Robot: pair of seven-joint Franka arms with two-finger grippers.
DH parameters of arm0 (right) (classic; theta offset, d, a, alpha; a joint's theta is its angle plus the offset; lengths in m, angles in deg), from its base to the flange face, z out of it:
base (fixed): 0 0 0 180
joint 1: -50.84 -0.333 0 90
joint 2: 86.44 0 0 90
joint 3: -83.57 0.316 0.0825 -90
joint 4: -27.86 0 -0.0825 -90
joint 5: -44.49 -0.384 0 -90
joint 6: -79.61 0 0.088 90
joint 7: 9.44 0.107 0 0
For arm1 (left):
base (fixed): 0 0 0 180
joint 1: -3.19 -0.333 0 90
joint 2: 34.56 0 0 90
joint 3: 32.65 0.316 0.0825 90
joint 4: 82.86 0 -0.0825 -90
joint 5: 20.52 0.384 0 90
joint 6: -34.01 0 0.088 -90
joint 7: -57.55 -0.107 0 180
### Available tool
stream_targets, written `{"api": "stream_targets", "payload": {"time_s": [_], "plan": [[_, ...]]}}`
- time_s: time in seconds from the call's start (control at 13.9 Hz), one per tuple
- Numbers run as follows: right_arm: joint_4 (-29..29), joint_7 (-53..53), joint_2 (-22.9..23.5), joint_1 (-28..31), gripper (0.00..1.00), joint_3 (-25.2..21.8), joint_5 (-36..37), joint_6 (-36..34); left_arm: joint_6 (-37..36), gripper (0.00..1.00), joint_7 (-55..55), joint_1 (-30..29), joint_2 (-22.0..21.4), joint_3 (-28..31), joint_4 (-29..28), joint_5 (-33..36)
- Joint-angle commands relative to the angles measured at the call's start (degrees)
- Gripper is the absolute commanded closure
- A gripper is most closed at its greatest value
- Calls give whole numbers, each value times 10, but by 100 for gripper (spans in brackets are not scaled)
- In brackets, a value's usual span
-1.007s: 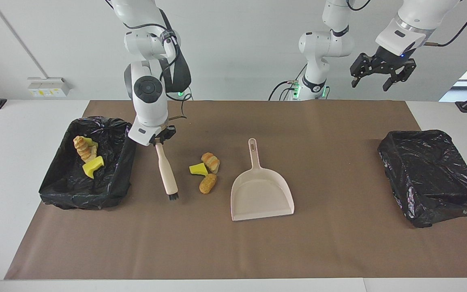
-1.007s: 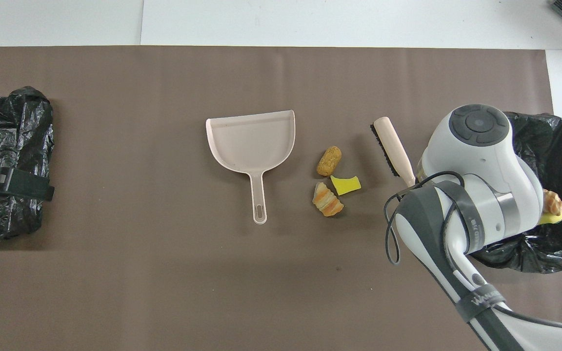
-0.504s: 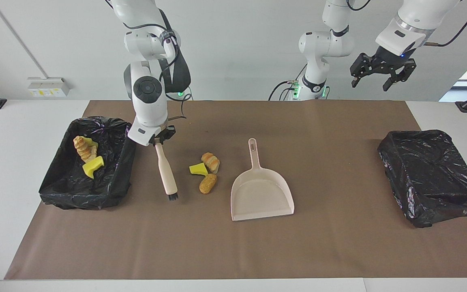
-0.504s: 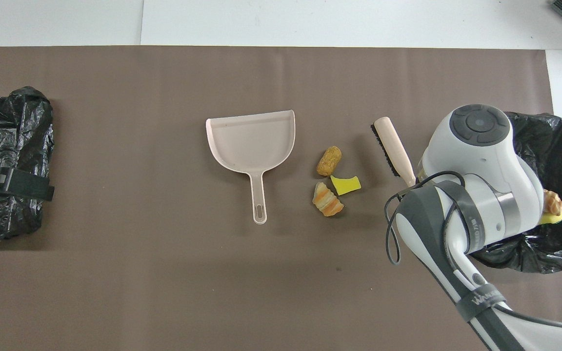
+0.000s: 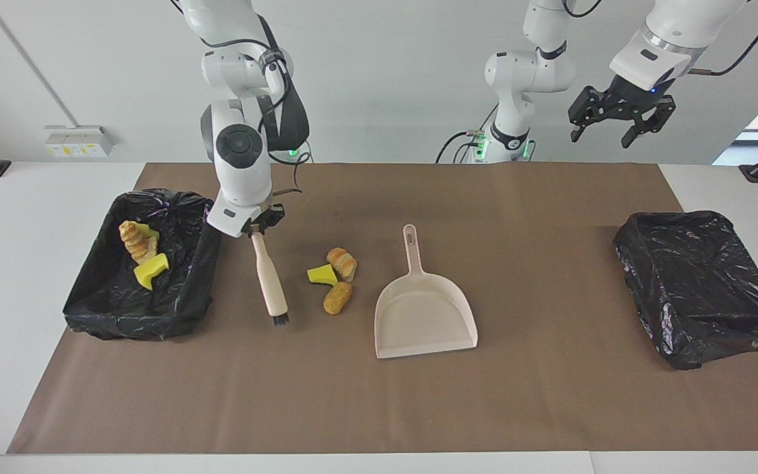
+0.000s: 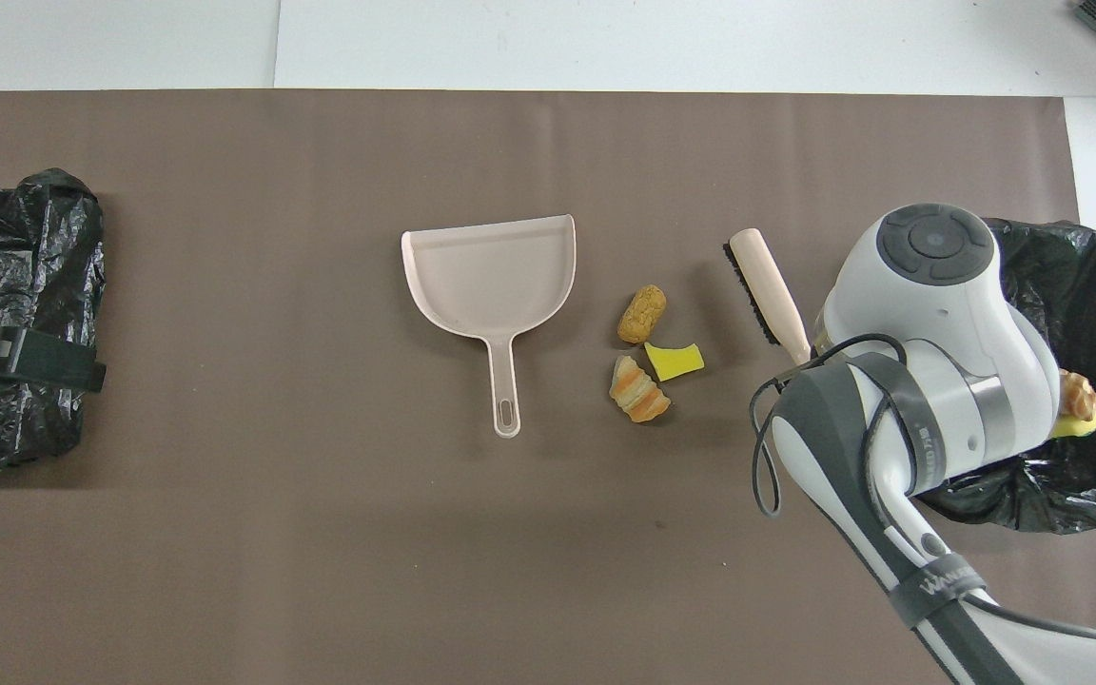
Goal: Sweep and dump trash in bin
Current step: 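Reach the left gripper to the dustpan handle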
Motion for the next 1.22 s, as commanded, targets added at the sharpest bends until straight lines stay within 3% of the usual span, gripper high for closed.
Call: {"api": "stream_targets", "payload": {"time_s": [0.0, 0.29, 0.65, 0.86, 1.15], "plan": [[10, 1, -6, 18, 100, 5, -11, 9, -15, 0, -4, -3, -10, -2, -7, 10], [14, 1, -9, 18, 100, 5, -11, 12, 22, 0, 8, 9, -10, -8, -22, 8], [27, 4, -9, 20, 100, 6, -20, 12, 183, 0, 110, 77, 2, -18, -130, 8], [27, 3, -8, 20, 100, 6, -20, 13, 281, 0, 168, 121, 38, -18, -171, 8], [27, 3, -8, 20, 100, 6, -20, 15, 399, 0, 270, 194, 147, -17, -169, 23]]}}
